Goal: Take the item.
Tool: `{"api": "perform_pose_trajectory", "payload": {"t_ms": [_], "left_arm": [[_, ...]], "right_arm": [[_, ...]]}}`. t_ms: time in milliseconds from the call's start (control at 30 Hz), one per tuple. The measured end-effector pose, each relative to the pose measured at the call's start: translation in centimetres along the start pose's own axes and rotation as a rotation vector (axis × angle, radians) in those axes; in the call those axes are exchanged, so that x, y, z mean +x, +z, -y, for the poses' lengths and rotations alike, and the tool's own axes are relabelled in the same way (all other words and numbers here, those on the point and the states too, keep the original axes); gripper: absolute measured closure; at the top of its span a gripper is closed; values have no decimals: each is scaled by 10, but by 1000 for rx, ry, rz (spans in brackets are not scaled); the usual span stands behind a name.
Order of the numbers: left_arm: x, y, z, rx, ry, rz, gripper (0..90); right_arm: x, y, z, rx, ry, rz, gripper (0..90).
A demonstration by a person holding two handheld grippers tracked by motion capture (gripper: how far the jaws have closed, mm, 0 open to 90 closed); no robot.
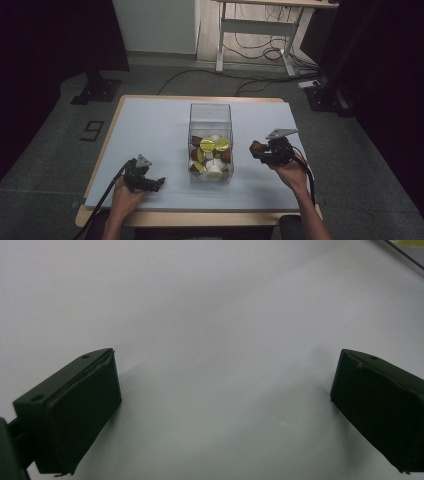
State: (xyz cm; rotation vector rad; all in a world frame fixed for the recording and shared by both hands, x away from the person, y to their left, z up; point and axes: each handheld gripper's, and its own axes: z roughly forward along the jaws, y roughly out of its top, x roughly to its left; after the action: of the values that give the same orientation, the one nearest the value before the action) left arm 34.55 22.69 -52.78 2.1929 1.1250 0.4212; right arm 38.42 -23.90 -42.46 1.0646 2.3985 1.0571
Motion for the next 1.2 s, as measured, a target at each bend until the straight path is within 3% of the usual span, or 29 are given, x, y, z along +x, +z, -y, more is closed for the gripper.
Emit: {"api": "perform_pose_trajectory", "payload": {"t_ms": [700, 1200], "left_arm": [[0, 0, 0, -2, 0, -2, 0], [0, 0, 0, -2, 1, -2, 0]], "right_arm": [[-12, 22, 41, 36, 17, 89, 557], [-14, 40, 62, 59, 44, 98, 554]]}}
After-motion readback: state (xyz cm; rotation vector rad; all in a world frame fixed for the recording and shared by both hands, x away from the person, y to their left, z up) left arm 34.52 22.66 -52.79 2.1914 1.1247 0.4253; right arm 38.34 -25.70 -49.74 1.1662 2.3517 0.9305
